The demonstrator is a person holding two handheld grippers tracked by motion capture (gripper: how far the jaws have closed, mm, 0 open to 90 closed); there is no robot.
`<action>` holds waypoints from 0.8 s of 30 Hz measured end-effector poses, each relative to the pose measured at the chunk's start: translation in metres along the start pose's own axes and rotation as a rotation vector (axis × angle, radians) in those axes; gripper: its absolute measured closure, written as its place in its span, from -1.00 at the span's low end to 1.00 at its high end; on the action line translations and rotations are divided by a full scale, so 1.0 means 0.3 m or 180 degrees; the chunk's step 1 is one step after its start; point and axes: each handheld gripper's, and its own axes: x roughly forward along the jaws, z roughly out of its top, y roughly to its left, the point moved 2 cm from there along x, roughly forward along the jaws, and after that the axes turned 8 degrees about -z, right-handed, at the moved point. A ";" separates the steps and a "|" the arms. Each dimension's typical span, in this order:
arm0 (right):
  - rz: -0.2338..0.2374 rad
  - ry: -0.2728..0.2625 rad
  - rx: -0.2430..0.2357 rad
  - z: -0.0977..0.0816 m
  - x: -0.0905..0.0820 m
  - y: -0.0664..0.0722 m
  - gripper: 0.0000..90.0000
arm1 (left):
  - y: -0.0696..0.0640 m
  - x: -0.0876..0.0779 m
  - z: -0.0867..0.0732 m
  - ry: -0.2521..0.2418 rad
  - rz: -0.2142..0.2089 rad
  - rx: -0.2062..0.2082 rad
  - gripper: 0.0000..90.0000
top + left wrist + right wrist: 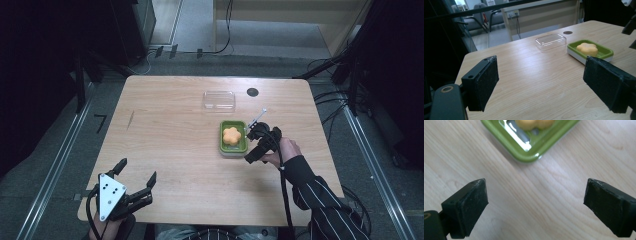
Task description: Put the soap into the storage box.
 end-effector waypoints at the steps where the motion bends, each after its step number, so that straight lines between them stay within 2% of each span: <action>1: -0.0002 0.0002 -0.0002 -0.009 -0.001 0.000 -0.88 | 0.000 0.000 0.000 0.0003 0.0000 0.0008 -0.70; 7: -0.0012 0.0067 0.0028 -0.065 -0.004 0.004 -0.88 | -0.002 0.002 0.001 -0.0006 -0.0004 0.0006 -0.70; 24: -0.0042 0.0398 0.0062 -0.215 0.029 0.028 -0.88 | -0.003 0.004 0.001 -0.0005 -0.0006 0.0006 -0.70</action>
